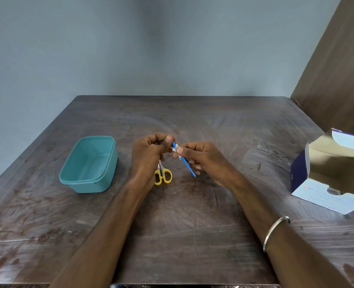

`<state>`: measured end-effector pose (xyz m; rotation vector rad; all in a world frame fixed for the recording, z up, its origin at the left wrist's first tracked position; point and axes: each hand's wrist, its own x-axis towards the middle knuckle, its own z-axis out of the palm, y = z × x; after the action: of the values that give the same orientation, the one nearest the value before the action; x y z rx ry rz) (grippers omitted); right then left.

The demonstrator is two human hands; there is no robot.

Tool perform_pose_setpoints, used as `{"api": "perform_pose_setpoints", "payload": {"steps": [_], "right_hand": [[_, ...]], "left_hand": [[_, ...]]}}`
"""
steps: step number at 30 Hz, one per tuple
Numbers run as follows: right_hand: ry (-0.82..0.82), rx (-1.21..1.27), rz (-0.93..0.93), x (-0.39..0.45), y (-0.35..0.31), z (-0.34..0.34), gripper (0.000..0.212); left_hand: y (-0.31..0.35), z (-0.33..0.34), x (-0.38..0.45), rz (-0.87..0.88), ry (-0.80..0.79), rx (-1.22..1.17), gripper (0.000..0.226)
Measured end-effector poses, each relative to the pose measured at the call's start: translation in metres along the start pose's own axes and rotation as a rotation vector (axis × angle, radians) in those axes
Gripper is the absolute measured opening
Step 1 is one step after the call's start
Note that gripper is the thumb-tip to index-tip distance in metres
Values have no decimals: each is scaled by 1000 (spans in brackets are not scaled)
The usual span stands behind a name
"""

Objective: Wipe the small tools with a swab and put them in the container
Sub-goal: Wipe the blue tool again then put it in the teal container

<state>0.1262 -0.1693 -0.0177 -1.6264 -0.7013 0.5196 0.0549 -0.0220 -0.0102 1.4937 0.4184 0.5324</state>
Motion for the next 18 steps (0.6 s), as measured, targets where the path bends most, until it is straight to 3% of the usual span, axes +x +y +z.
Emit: {"api": "perform_pose_setpoints", "payload": {"steps": [11, 18], "right_hand": [[64, -286, -126, 1, 1, 3, 19], [85, -160, -73, -1, 0, -1, 24]], "left_hand": [[3, -6, 4, 15, 161, -88, 8], [4, -10, 7, -26, -102, -233, 22]]}}
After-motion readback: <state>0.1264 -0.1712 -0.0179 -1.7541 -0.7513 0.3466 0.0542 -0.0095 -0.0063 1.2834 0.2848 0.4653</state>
